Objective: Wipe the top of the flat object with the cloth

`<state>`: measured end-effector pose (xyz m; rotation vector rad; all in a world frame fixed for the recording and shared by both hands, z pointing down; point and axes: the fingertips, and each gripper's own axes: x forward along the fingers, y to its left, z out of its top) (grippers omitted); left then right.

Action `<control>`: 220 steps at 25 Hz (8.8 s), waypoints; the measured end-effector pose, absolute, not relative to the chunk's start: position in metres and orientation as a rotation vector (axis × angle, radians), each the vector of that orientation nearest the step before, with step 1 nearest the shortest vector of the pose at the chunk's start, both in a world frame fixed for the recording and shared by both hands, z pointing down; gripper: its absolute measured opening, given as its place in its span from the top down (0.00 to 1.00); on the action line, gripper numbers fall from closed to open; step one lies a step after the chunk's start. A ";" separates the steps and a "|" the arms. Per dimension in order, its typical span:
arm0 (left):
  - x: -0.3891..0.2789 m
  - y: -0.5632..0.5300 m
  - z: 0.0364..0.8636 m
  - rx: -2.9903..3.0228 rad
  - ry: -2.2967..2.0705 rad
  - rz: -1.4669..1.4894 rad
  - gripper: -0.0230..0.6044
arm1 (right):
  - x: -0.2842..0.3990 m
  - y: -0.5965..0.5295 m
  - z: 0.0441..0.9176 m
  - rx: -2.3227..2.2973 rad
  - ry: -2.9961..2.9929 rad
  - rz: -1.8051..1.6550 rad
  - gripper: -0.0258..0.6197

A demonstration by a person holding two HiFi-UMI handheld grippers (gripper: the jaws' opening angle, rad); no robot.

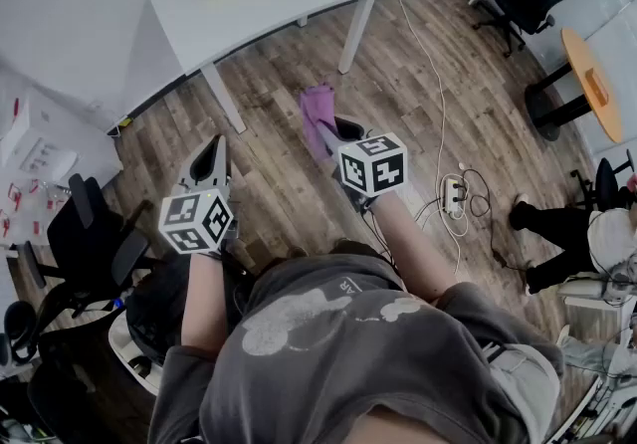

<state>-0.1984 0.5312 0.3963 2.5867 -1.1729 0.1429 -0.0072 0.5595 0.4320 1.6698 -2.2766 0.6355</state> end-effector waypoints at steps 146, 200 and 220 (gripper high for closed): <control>-0.091 -0.233 0.553 2.185 -1.265 0.530 0.97 | 0.121 -0.255 0.500 1.354 -2.294 0.911 0.85; -0.102 -0.237 0.572 2.047 -1.391 0.533 0.97 | -0.126 -0.469 0.545 0.657 -2.289 0.258 0.85; -0.100 -0.237 0.572 2.030 -1.414 0.556 0.97 | -0.034 -0.486 0.551 0.869 -2.233 0.445 0.85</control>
